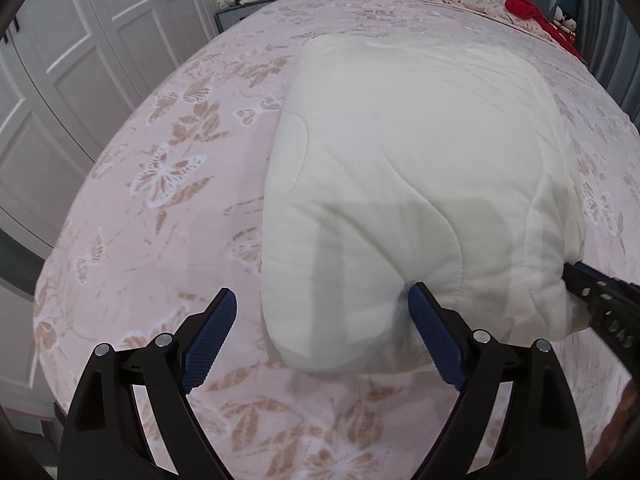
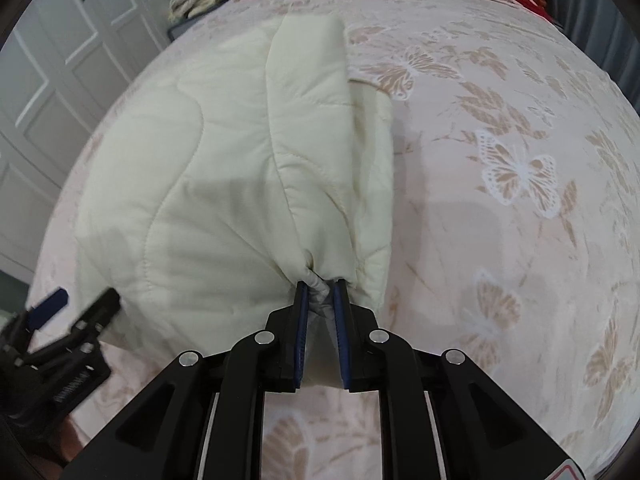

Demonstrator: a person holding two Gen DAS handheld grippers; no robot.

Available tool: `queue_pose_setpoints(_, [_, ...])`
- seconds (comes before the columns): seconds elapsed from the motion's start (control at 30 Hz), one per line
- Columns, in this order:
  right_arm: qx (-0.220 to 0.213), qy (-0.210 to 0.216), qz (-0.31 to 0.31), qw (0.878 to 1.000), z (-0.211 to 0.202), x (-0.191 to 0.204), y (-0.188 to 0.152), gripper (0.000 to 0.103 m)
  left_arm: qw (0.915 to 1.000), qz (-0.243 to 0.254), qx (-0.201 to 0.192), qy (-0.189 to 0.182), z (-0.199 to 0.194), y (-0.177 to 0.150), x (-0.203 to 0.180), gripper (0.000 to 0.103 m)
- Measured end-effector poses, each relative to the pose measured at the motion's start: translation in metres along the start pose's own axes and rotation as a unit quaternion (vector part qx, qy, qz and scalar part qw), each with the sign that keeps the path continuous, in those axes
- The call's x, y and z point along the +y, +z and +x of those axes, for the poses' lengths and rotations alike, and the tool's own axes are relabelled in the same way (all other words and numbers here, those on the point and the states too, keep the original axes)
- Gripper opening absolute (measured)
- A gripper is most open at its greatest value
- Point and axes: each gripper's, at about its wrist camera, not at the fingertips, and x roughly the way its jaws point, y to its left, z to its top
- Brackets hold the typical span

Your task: Fold large clothes

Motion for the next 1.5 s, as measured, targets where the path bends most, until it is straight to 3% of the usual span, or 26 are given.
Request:
queue_pose_setpoints(0.2, [-0.049,0.009,-0.01,0.999,-0.05,0.005,-0.013,0.018,0.9999,0.001,-0.012,0.008,-0.025,-0.009,-0.002,0.084])
queue_pose_setpoints(0.37, [-0.063,0.007,-0.007,0.998,-0.07,0.001,-0.032,0.019,0.9995,-0.006,-0.029,0.002,-0.048,-0.017,-0.003,0.084])
queue_pose_setpoints(0.8, [-0.074,-0.008,-0.014,0.997,-0.087,-0.001,-0.076,0.022,0.9988,0.008,-0.048,-0.001,-0.075,-0.048,-0.009,0.084])
queue_pose_setpoints(1.5, [-0.065,-0.012,-0.033,0.997,-0.091,0.018,-0.104,0.022,0.9993,-0.007,-0.035,-0.012,-0.079,-0.08,-0.002,0.084])
